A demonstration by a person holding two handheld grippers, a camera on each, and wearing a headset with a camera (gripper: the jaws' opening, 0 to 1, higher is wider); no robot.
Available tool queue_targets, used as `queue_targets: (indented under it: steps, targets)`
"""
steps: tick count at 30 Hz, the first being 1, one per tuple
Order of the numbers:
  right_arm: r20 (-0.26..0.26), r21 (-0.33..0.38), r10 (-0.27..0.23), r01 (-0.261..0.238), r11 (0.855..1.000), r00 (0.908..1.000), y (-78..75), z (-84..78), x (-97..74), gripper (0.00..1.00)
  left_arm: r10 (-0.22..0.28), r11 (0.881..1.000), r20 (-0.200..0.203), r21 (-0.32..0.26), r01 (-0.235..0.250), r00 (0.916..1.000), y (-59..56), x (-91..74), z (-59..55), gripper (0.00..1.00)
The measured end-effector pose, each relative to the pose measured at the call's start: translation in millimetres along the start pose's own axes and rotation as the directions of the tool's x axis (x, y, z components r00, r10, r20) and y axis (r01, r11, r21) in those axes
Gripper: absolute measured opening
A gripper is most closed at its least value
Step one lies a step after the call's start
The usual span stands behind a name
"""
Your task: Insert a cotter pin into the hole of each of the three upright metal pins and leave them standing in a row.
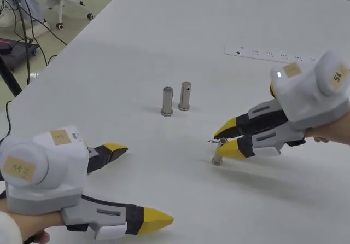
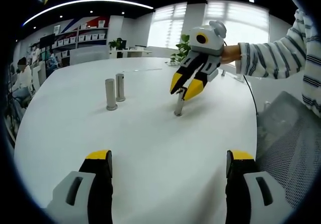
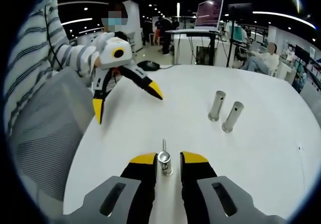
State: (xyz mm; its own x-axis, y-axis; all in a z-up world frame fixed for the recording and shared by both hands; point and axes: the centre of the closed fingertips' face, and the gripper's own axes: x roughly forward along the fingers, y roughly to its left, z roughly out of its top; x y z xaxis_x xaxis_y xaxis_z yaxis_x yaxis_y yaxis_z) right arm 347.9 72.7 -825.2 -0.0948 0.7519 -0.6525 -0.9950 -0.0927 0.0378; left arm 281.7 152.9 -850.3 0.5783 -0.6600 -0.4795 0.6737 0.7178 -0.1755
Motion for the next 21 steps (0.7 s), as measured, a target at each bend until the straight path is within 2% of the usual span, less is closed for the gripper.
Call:
queue_targets:
  steps: [6,9,11,17,21]
  targets:
    - [-0.005,0.01,-0.01,0.01,1.0,0.9999,2.1,-1.9,-3.5,0.22,-0.009,1.0,-0.002,-0.002,0.009,1.0,-1.7,0.0,0.7,0.94]
    - [0.014,0.038,-0.021,0.021,0.999,0.9997,4.9,0.7,-7.8,0.25,-0.017,1.0,-0.003,0.0,0.017,0.9999,-2.9,-0.3,2.1,0.94]
    - [0.037,0.057,-0.034,0.032,0.998,0.9987,5.2,3.6,-10.4,0.3,-0.023,1.0,-0.004,0.003,0.023,0.9997,-3.3,0.4,2.6,0.94]
    - [0.094,0.117,-0.099,0.088,0.989,0.9906,5.0,8.7,-26.9,0.35,-0.043,0.999,-0.013,0.015,0.043,0.999,-5.9,0.7,5.5,0.94]
    - [0.114,0.144,-0.136,0.119,0.982,0.9842,9.7,6.0,-38.9,0.37,-0.062,0.998,-0.021,0.009,0.062,0.9978,-8.5,0.4,7.1,0.94]
